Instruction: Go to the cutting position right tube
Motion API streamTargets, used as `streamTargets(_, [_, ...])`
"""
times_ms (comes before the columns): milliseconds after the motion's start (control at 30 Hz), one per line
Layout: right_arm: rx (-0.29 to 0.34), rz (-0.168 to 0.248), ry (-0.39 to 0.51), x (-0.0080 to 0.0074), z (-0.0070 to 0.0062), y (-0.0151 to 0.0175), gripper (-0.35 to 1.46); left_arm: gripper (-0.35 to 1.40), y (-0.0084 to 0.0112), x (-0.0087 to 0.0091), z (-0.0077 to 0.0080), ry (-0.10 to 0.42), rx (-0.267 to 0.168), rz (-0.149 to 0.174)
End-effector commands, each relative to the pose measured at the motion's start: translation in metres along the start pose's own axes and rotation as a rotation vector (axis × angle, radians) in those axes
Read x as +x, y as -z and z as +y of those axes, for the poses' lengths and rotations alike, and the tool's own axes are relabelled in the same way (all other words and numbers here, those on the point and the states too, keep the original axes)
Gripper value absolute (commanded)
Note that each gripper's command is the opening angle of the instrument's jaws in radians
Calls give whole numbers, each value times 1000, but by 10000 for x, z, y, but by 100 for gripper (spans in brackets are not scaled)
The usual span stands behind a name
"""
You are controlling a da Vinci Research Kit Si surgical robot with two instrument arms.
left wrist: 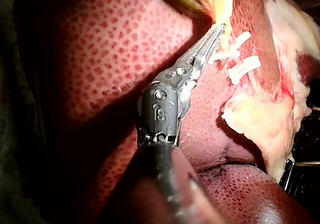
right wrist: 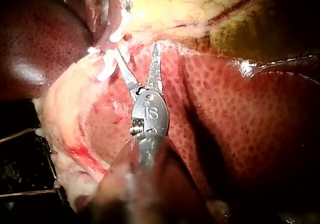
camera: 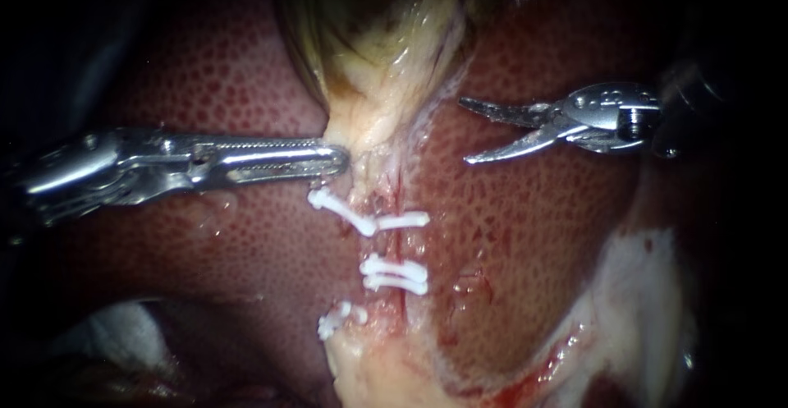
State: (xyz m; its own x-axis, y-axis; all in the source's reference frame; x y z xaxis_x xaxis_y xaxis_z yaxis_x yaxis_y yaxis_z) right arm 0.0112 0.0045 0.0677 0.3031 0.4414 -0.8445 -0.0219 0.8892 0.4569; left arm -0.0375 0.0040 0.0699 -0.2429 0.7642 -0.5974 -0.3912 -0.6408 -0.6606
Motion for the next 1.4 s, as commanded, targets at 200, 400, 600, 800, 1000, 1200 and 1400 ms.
streamTargets(200, [0, 0, 0, 0, 0, 0, 143, -35, 4, 0, -1, 0, -3, -1])
streamTargets(400, [0, 0, 0, 0, 0, 0, 143, -35, 29, 15, -9, 7, -4, -3])
streamTargets(600, [0, 0, 1, -1, 0, 1, 143, -35, 75, 46, -23, 36, 27, 25])
streamTargets(800, [0, 0, 1, -1, 1, 1, 143, -35, 100, 61, -25, 26, 39, 45])
streamTargets(1000, [0, 0, 1, -2, 0, 1, 143, -35, 102, 63, -22, 28, 40, 48])
streamTargets(1200, [9, -7, 6, -8, -2, -3, 143, -35, 102, 63, -21, 28, 40, 48])
streamTargets(1400, [48, -51, -7, -40, -13, -21, 143, -35, 103, 63, -22, 28, 40, 48])
